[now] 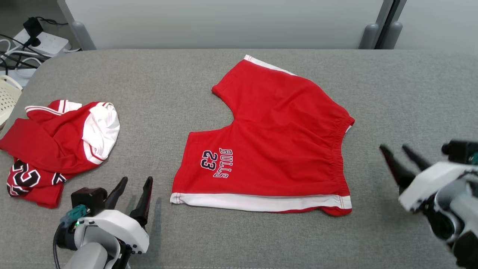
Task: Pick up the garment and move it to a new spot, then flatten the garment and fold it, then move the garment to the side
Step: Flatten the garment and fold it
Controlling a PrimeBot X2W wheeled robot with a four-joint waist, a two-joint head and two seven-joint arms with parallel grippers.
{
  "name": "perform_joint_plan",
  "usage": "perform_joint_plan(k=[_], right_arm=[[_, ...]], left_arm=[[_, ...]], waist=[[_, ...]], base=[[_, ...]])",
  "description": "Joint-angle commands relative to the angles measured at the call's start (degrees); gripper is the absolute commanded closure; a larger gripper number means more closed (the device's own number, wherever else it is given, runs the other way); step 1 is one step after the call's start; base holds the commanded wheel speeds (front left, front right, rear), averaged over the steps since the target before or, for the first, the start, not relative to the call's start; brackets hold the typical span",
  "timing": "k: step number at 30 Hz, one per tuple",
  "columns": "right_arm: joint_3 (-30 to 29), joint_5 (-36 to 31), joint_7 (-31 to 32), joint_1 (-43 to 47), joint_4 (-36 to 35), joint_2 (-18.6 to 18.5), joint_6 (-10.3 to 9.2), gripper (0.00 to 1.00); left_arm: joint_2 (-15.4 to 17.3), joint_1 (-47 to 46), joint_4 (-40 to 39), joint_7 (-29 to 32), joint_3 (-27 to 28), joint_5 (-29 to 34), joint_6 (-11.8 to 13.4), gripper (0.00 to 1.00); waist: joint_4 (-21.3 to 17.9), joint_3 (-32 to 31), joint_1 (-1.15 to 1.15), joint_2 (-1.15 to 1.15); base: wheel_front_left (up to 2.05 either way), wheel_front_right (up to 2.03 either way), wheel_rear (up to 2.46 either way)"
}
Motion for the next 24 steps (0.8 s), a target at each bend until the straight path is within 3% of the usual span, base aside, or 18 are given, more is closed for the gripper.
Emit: perform_joint_plan(k=[1,5,11,16,24], right_arm=[[-2.1,-2.4,-1.2,-0.9,-0.3,-0.4,0.00,0.00],[-17.5,-16.5,-1.2,2.5,-0.1,3.7,0.00,0.00],[-35.6,-35.0,-1.2,11.1,-5.5,10.4,0.00,0.00],[-42.8,-44.8,-1.3,16.3,-9.1,15.3,0.00,0.00],[-47.5,-52.1,-1.3,21.2,-11.7,19.7,0.00,0.00]], left_arm=[[0.9,-0.1,-1.7,-0.8,3.1,1.5,0.7,0.00],[-1.7,3.7,-6.0,-0.8,11.0,9.2,2.5,0.00],[-5.5,7.7,-9.9,-0.8,19.5,17.0,1.6,0.00],[-8.2,10.4,-12.2,-0.8,24.3,21.6,0.6,0.00],[-10.8,13.7,-13.7,-0.8,28.5,26.8,-0.3,0.00]], waist=[[-0.1,-0.3,0.00,0.00],[-0.3,-1.5,0.00,0.00],[-0.4,-3.7,0.00,0.00],[-0.4,-5.6,0.00,0.00],[-0.4,-7.3,0.00,0.00]], base=[[0.00,0.00,0.00],[0.00,0.00,0.00],[0.00,0.00,0.00],[0.00,0.00,0.00],[0.00,0.00,0.00]])
